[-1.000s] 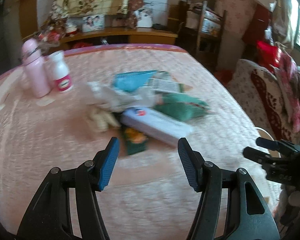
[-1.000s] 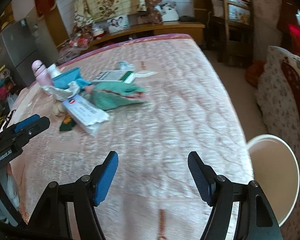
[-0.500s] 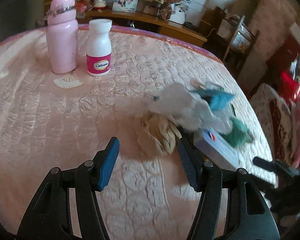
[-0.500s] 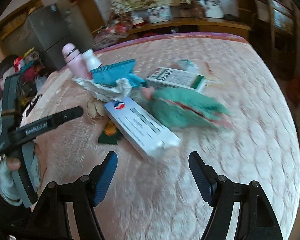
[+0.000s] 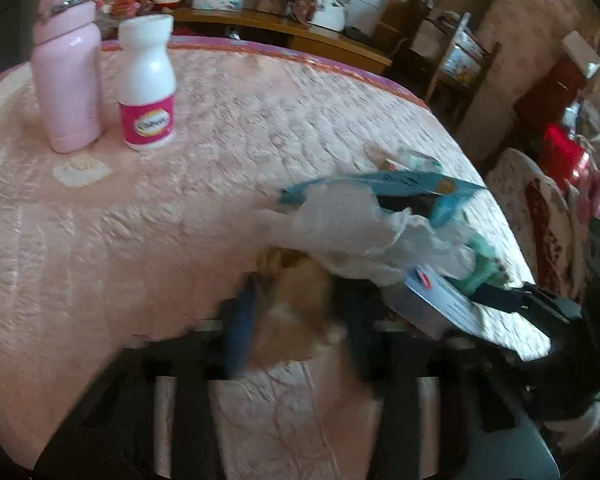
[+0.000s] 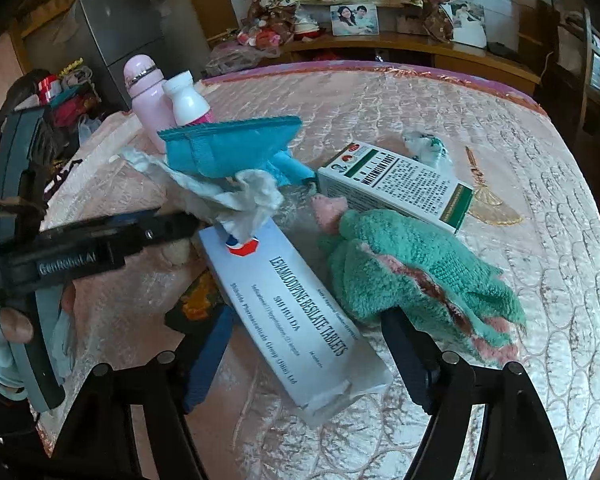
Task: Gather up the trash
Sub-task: 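Grasp the crumpled paper with the left tool while the right tool grasps the medicine box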
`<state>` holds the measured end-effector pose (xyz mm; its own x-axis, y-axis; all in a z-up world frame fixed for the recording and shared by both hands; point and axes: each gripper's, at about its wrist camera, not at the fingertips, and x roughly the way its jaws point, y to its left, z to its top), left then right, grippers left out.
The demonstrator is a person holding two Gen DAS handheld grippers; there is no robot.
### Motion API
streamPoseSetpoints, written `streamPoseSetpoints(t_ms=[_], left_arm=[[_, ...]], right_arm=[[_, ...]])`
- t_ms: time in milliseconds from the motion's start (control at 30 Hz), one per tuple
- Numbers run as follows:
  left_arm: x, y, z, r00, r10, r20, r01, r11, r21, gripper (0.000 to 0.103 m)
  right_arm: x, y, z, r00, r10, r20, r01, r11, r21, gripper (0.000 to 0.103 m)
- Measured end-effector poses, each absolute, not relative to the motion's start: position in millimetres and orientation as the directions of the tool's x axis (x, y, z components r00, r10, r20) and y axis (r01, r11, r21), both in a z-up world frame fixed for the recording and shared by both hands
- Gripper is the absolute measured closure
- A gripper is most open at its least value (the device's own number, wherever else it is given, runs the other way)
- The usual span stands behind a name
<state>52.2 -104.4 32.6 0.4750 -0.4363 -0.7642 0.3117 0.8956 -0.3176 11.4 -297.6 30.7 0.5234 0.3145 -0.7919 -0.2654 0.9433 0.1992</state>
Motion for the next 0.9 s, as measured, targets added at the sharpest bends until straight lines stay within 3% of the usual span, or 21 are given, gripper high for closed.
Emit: streamPoseSetpoints(t_ms=[33, 67, 233, 633, 900], left_arm=[[49, -104, 34, 0.472, -0.438, -0.765, 0.312, 0.894, -0.32, 0.084], [45, -103, 36, 0.467, -0.44, -0.767, 0.315, 0.893, -0.321, 0.089], [21, -95, 46, 0.44, -0.441, -0.782, 0.331, 0.89, -0.315, 0.091], [-74, -70, 44, 0.372, -0.429, -0.823, 0.37, 0.882, -0.293, 0.092], [-102, -83, 55, 0.401, -0.426, -0.811, 0.398, 0.878, -0.264, 0.092]], right_arm=[[10, -297, 30, 0.521, 0.321, -0.791, -0.267, 0.941, 0.206, 0.044], [6, -296, 31, 0.519, 0.322, -0.792, -0.269, 0.941, 0.206, 0.046], [-26, -290, 38, 0.517, 0.321, -0.794, -0.296, 0.937, 0.185, 0.054], [-119, -301, 36, 0.436, 0.329, -0.837, -0.245, 0.939, 0.242, 0.053], [-117, -268, 26, 0.474, 0.218, -0.853, -0.269, 0.958, 0.096, 0.049]])
